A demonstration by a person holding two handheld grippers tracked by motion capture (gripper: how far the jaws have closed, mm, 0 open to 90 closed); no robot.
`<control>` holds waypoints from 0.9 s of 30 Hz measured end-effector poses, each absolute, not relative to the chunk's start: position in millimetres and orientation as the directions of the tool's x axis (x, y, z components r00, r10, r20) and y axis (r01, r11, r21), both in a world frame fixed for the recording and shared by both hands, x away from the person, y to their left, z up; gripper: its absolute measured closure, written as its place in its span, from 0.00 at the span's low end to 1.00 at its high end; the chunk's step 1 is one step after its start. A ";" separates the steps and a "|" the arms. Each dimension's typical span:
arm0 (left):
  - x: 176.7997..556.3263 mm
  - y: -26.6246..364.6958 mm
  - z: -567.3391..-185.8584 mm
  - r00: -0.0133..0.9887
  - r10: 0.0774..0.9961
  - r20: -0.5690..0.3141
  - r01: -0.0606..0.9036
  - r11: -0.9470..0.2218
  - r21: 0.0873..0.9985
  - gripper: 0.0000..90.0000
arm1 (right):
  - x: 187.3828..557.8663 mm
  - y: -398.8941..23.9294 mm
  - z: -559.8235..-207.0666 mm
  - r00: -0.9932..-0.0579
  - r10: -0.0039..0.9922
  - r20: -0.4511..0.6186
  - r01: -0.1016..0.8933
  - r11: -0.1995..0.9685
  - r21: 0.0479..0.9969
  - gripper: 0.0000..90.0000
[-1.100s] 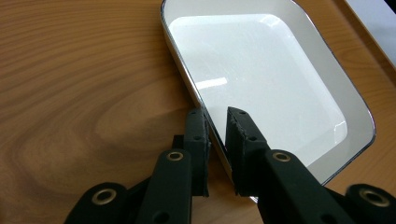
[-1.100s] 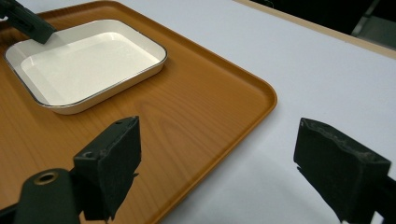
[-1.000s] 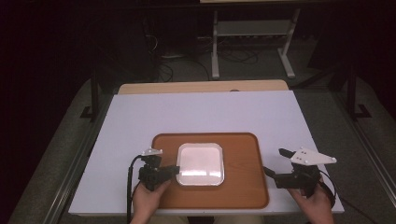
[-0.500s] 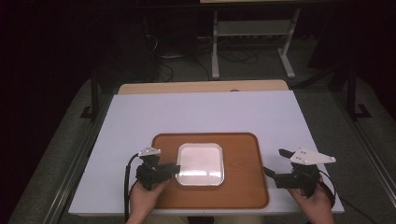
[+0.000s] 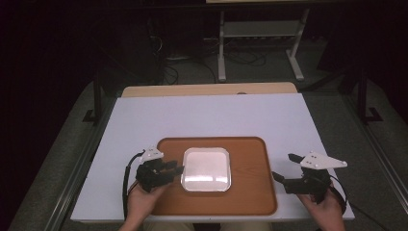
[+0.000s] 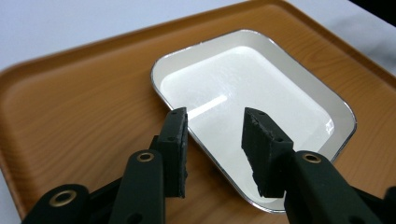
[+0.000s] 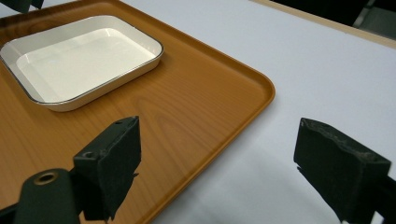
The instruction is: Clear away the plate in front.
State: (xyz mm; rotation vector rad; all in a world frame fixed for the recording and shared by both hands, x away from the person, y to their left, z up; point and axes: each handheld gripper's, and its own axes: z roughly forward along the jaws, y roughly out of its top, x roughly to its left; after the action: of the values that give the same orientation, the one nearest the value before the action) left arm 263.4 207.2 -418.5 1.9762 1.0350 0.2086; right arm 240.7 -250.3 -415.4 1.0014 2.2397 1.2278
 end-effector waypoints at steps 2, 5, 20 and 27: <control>264.1 209.2 -417.1 0.650 0.727 -0.220 0.573 -0.279 0.770 0.65 | 240.1 -250.6 -415.0 -0.665 0.747 -0.004 0.397 0.359 0.845 0.16; 264.4 211.3 -415.4 0.660 0.722 -0.206 0.555 -0.285 0.781 0.64 | 239.7 -251.2 -414.5 -0.663 0.749 -0.003 0.398 0.356 0.845 0.16; 265.9 231.5 -413.2 0.688 0.713 -0.132 0.489 -0.322 0.810 0.54 | 239.1 -252.9 -413.5 -0.660 0.751 -0.002 0.398 0.352 0.847 0.16; 266.8 247.6 -409.8 0.679 0.725 -0.114 0.469 -0.309 0.827 0.46 | 238.4 -255.9 -412.6 -0.656 0.755 0.001 0.401 0.348 0.848 0.16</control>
State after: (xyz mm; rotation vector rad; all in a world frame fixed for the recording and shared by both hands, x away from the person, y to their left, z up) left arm 266.8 247.6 -409.8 1.9672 0.9259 0.3492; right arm 238.4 -255.9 -412.6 1.0143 2.2243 1.2324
